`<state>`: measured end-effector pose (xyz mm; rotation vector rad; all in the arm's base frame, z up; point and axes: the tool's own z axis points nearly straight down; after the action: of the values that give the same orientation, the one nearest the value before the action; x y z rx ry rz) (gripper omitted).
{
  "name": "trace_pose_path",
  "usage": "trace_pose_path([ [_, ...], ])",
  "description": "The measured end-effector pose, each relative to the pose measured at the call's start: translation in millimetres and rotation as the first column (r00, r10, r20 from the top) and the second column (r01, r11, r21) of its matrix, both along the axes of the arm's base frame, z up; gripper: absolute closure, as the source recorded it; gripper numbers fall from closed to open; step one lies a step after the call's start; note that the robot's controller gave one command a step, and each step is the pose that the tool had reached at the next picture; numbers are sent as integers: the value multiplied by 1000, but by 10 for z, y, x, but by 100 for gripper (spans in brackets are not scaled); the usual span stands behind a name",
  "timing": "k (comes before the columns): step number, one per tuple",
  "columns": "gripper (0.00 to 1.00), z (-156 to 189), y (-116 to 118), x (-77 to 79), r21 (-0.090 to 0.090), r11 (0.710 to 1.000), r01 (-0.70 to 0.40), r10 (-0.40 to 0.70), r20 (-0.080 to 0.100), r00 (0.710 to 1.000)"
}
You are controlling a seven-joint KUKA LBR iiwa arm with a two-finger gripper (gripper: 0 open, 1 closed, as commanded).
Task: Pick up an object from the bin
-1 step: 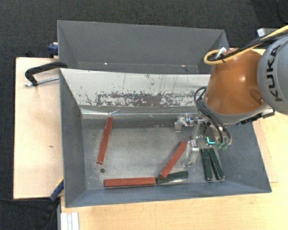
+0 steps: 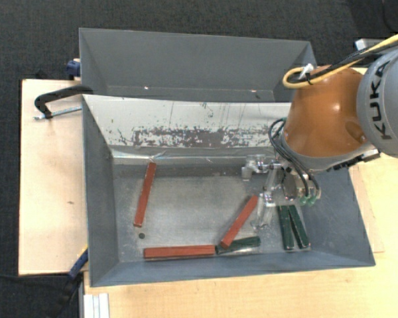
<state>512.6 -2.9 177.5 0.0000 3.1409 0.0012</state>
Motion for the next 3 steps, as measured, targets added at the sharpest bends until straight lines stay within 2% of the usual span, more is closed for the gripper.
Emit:
trace_pose_path([
  [1, 0, -408, 86, -35, -2, 982, -187, 187, 9, 982],
  [2, 0, -724, 156, -99, 1, 909, -418, 418, -2, 909],
  [3, 0, -715, 6, -26, 0, 947, -323, 323, 4, 947],
])
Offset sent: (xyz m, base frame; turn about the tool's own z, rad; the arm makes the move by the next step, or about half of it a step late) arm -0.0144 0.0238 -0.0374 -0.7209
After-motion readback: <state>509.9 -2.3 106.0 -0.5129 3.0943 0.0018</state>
